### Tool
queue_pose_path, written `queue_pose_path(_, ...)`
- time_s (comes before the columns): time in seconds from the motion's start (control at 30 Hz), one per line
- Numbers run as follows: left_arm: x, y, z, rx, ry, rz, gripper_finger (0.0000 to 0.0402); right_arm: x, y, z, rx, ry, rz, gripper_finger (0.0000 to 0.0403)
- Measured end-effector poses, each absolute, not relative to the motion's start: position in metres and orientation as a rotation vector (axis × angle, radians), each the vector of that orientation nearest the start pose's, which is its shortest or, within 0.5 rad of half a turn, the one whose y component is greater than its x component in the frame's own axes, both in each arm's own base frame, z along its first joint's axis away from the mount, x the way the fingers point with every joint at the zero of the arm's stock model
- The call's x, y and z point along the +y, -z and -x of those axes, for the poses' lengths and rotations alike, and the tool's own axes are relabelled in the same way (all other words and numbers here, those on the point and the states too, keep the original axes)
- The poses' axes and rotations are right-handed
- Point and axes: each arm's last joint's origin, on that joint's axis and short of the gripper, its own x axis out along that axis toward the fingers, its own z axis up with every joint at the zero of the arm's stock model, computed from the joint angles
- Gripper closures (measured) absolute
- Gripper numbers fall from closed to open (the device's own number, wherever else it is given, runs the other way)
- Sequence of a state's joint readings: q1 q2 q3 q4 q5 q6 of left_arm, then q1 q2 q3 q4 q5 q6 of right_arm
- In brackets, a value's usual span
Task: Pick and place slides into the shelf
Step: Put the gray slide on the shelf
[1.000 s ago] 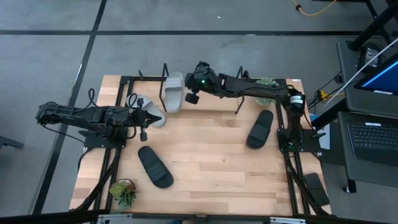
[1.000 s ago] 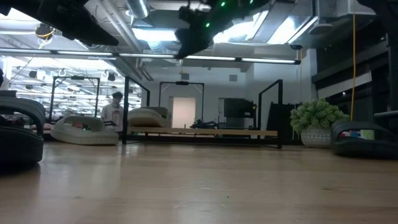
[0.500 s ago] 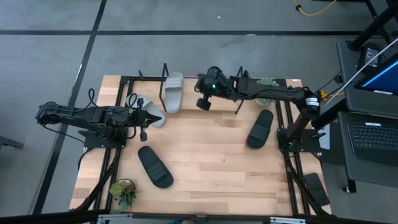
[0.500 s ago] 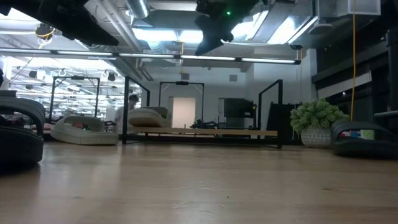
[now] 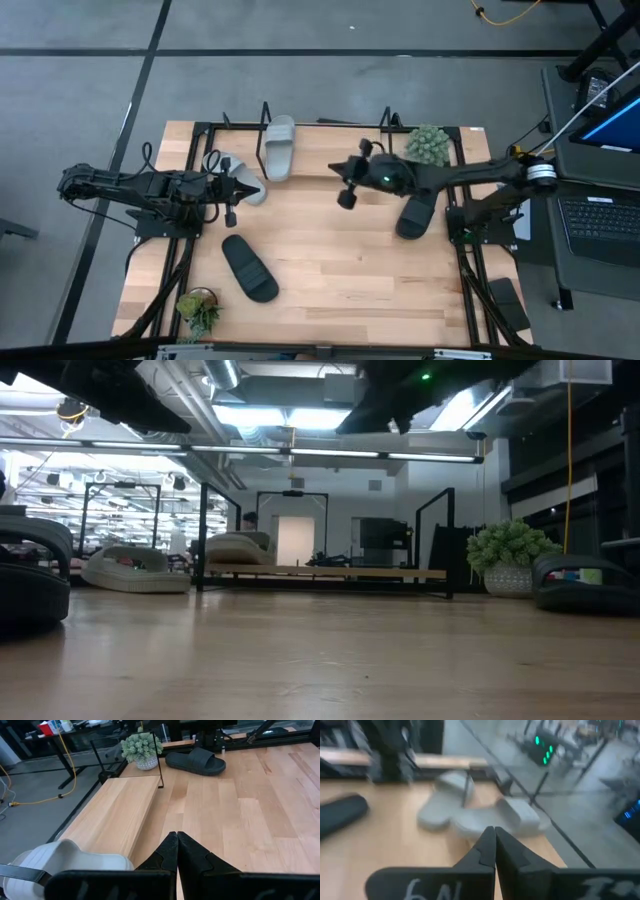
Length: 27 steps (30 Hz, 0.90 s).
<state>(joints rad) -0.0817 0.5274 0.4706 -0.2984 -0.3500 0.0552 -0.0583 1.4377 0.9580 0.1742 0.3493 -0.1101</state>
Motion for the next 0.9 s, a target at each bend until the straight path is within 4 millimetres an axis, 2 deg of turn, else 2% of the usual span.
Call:
queue_pose_path(0.17, -0.001, -0.249, -0.129, 0.357, -0.253, -0.137, 0.0401, -0.014, -0.261, -0.296, 0.182, 0.282, 0.178, 0.04)
queue_pose_path(0.37, 0.001, -0.255, -0.127, 0.371, -0.303, -0.104, 0.0401, -0.009, -0.241, -0.276, 0.085, 0.131, 0.158, 0.0398)
queue_pose_path(0.6, 0.005, -0.273, -0.118, 0.422, -0.469, 0.029, 0.0401, -0.01, -0.22, -0.265, 0.102, 0.13, 0.111, 0.0389)
queue_pose_path(0.7, 0.006, -0.282, -0.113, 0.432, -0.505, 0.103, 0.0401, -0.01, -0.218, -0.263, 0.085, 0.132, 0.113, 0.0388)
queue_pose_path(0.9, 0.008, -0.286, -0.105, 0.511, -0.634, 0.232, 0.0401, -0.01, -0.219, -0.263, 0.068, 0.133, 0.142, 0.0387)
